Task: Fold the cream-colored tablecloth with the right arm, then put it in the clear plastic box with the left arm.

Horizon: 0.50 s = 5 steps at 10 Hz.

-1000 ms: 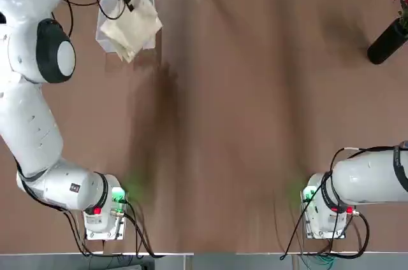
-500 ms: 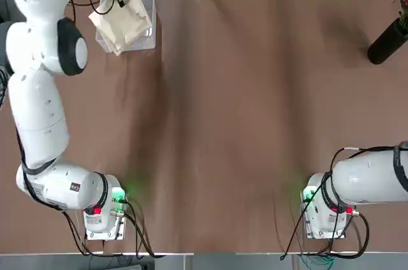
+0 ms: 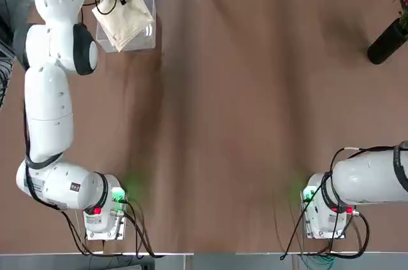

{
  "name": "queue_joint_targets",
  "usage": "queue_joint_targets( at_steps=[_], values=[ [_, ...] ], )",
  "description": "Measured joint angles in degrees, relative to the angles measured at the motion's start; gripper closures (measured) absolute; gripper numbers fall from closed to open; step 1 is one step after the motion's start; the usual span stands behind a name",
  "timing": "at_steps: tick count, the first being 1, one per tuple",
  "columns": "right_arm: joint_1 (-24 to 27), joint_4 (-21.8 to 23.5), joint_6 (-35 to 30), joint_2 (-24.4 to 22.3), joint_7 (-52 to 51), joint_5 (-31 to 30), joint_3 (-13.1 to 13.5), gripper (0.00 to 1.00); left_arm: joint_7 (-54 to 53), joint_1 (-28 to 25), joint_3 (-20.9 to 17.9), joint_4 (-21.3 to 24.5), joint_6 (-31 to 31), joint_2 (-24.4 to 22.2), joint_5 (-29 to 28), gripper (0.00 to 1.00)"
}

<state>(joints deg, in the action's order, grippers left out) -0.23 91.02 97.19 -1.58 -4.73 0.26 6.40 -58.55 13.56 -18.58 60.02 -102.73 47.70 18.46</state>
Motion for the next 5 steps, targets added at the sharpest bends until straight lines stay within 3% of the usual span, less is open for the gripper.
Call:
queue_joint_targets(
  at_steps=[5],
  values=[
    [0.0,0.0,0.0,0.0,0.0,0.0,0.0,0.0,-0.1,0.7,-0.1,0.0,-2.4,3.8,-3.7,0.84]
  ],
)
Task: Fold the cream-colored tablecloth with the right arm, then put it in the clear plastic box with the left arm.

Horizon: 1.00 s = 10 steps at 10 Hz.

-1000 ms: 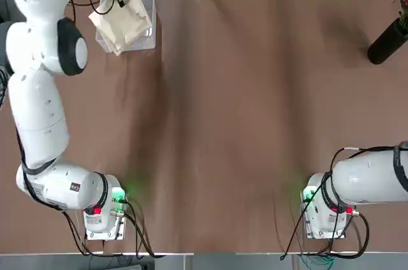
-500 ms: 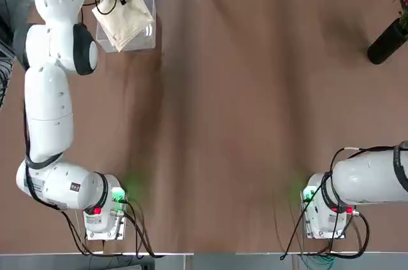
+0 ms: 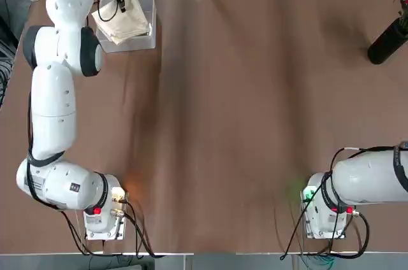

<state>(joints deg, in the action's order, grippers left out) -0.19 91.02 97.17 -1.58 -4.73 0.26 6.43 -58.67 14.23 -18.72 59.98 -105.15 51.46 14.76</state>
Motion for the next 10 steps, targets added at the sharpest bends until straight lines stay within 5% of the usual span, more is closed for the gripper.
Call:
queue_joint_targets(
  at_steps=[3,8,10],
  values=[
    [0.1,0.0,0.0,0.0,0.0,0.0,0.0,0.0,2.0,0.0,0.0,0.0,-1.5,0.3,-0.1,0.72],
    [0.3,0.0,-0.1,0.0,0.0,0.0,0.0,0.0,16.7,0.6,-0.1,-1.4,-1.6,-3.0,-0.1,0.01],
    [0.3,0.0,-0.1,0.0,0.0,0.0,0.0,0.0,27.3,0.4,0.7,1.4,-0.7,-9.0,-0.1,0.0]
  ],
)
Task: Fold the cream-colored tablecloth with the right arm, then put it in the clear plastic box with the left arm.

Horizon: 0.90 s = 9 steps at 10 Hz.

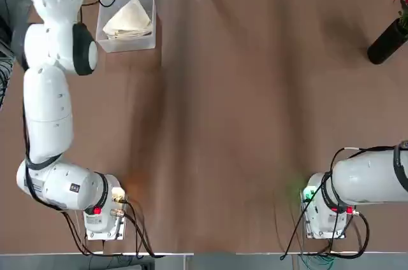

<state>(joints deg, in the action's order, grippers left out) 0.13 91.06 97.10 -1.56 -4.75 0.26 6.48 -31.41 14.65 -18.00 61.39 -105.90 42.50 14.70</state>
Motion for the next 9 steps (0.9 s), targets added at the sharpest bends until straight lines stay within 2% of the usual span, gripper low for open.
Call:
queue_joint_targets(
  at_steps=[3,6,7,9],
  values=[
    [0.0,0.0,0.0,0.0,0.0,0.0,0.0,0.0,23.9,-0.4,0.7,5.8,4.0,-11.2,-1.0,0.0],
    [0.0,0.0,0.0,0.0,0.0,0.0,0.0,0.0,29.2,-3.6,5.3,10.5,5.7,-20.4,-5.9,0.0],
    [0.0,0.0,0.0,0.0,0.0,0.0,0.0,0.0,29.6,-5.3,7.4,13.7,5.9,-24.4,-8.3,0.0],
    [0.0,0.0,0.0,0.0,-0.3,0.0,-0.1,0.0,31.7,-10.3,14.2,22.2,6.5,-33.7,-11.1,0.0]
  ],
)
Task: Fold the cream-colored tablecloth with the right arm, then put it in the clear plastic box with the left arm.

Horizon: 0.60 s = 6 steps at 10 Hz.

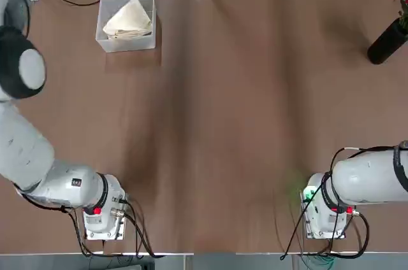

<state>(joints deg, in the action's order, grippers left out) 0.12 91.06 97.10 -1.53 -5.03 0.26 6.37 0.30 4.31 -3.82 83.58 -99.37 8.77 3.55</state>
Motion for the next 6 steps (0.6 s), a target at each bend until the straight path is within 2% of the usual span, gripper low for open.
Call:
queue_joint_targets(
  at_steps=[1,3,4,6],
  values=[
    [0.0,0.0,0.0,0.0,-0.1,0.0,-0.2,0.0,1.8,-1.8,2.9,5.2,0.2,-4.7,-0.9,0.01],
    [-0.2,-0.3,0.0,0.0,-0.2,0.0,-0.6,0.0,4.0,-2.0,4.8,14.2,0.0,-12.4,-1.9,0.01],
    [-0.3,-1.1,-0.5,-0.1,-0.6,0.0,-0.7,0.0,4.0,-2.0,5.0,16.8,-0.1,-14.4,-1.9,0.0],
    [-0.7,-3.6,-3.0,-0.2,-1.0,0.0,-0.7,0.0,3.5,-1.9,5.0,18.4,-0.3,-15.1,-1.9,0.0]
  ],
)
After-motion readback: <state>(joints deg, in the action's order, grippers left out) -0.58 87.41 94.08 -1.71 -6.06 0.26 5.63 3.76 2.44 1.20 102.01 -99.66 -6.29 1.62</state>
